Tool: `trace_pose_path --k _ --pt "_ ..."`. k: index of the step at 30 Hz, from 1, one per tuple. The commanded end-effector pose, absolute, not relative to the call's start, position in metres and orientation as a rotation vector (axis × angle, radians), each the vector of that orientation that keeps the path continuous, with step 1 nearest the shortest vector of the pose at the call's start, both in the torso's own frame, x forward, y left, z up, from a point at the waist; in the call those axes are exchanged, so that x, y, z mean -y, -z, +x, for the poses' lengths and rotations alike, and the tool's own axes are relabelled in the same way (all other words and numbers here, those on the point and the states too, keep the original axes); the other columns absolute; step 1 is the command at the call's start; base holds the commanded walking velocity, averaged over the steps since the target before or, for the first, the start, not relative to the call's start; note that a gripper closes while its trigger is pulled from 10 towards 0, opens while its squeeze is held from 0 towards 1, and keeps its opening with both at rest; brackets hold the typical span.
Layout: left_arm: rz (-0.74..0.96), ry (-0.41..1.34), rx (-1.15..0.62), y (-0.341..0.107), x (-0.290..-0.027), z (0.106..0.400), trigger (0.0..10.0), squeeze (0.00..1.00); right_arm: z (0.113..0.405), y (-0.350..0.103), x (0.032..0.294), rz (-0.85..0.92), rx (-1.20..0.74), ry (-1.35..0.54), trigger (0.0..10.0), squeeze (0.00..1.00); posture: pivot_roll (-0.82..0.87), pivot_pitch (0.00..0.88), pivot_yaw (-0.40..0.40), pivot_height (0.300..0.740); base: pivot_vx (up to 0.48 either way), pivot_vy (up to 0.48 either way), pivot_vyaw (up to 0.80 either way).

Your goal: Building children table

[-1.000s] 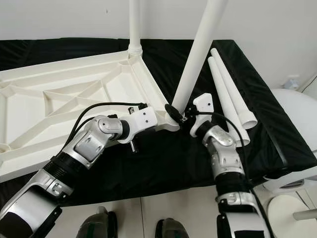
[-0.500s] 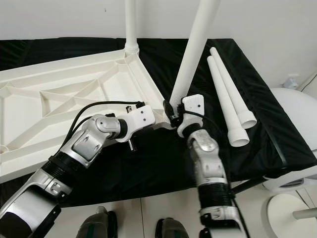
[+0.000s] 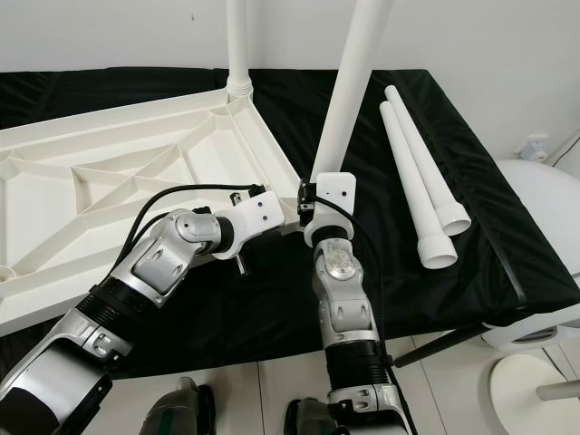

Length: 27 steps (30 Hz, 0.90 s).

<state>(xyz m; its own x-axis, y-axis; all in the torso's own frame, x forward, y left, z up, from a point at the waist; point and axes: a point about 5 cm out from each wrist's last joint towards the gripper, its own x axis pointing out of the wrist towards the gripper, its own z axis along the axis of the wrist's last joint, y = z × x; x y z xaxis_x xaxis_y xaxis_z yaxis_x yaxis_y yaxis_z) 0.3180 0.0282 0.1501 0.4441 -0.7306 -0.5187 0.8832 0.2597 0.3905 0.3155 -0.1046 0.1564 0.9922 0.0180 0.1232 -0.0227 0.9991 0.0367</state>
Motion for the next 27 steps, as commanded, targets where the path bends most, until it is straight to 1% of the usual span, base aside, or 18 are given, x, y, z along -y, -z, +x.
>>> trace_pose_path --k 1,3,4,5,12,13,14,17,20,21,24,25,27 --pt "0.715 1.169 -0.198 -0.155 -0.011 0.309 10.0 0.0 0.315 -0.171 0.094 0.039 0.183 -0.058 10.0 0.0 -0.02 0.068 -0.032 0.74 0.0 0.0 0.0" --pt "0.714 1.169 -0.198 -0.155 -0.011 0.309 10.0 0.0 0.315 -0.171 0.095 0.043 0.18 -0.058 10.0 0.0 -0.02 0.069 -0.031 0.74 0.0 0.0 0.0" --pt "0.713 1.167 -0.197 -0.155 -0.011 0.31 10.0 0.0 0.314 -0.171 0.095 0.046 0.18 -0.056 10.0 0.71 -0.02 0.069 -0.031 0.74 0.0 0.0 0.0" --pt "0.713 1.166 -0.197 -0.155 -0.011 0.31 10.0 0.0 0.314 -0.171 0.096 0.058 0.179 -0.062 10.0 1.0 -0.02 0.07 -0.031 0.74 0.0 0.0 0.0" --pt "0.712 1.165 -0.197 -0.156 -0.011 0.31 10.0 0.0 0.313 -0.17 0.099 0.069 0.184 -0.061 10.0 1.0 -0.02 0.068 -0.03 0.74 0.0 0.0 0.0" --pt "0.713 1.164 -0.196 -0.156 -0.011 0.311 10.0 0.0 0.314 -0.168 0.105 0.076 0.18 -0.107 10.0 1.0 -0.03 0.067 -0.025 0.74 0.0 0.0 0.0" --pt "0.713 1.164 -0.196 -0.156 -0.011 0.311 10.0 0.0 0.314 -0.168 0.105 0.076 0.18 -0.107 10.0 1.0 -0.03 0.067 -0.025 0.74 0.0 0.0 0.0" --pt "0.715 1.163 -0.196 -0.156 -0.011 0.311 10.0 0.0 0.317 -0.166 0.116 0.052 0.185 -0.136 10.0 1.0 -0.02 0.067 -0.024 0.74 0.0 0.0 0.0" --pt "0.717 1.164 -0.195 -0.156 -0.011 0.311 10.0 0.0 0.318 -0.165 0.119 0.053 0.174 -0.176 10.0 1.0 -0.02 0.067 -0.023 0.74 0.0 0.0 0.0" --pt "0.717 1.164 -0.195 -0.156 -0.012 0.312 10.0 0.0 0.319 -0.163 0.124 0.057 0.169 -0.235 10.0 0.76 -0.03 0.067 -0.021 0.74 0.0 0.0 0.0" --pt "0.717 1.164 -0.195 -0.156 -0.012 0.312 10.0 0.0 0.32 -0.163 0.127 0.059 0.167 -0.275 10.0 0.76 -0.03 0.067 -0.021 0.74 0.0 0.0 0.0" --pt "0.717 1.164 -0.195 -0.157 -0.012 0.312 10.0 0.0 0.321 -0.162 0.133 0.07 0.167 -0.309 10.0 0.0 -0.03 0.067 -0.022 0.74 0.0 0.0 0.0" --pt "0.715 1.165 -0.192 -0.157 -0.01 0.312 10.0 0.0 0.324 -0.159 0.142 0.06 0.162 -0.385 10.0 0.0 -0.03 0.064 -0.024 0.74 0.0 0.0 0.0"
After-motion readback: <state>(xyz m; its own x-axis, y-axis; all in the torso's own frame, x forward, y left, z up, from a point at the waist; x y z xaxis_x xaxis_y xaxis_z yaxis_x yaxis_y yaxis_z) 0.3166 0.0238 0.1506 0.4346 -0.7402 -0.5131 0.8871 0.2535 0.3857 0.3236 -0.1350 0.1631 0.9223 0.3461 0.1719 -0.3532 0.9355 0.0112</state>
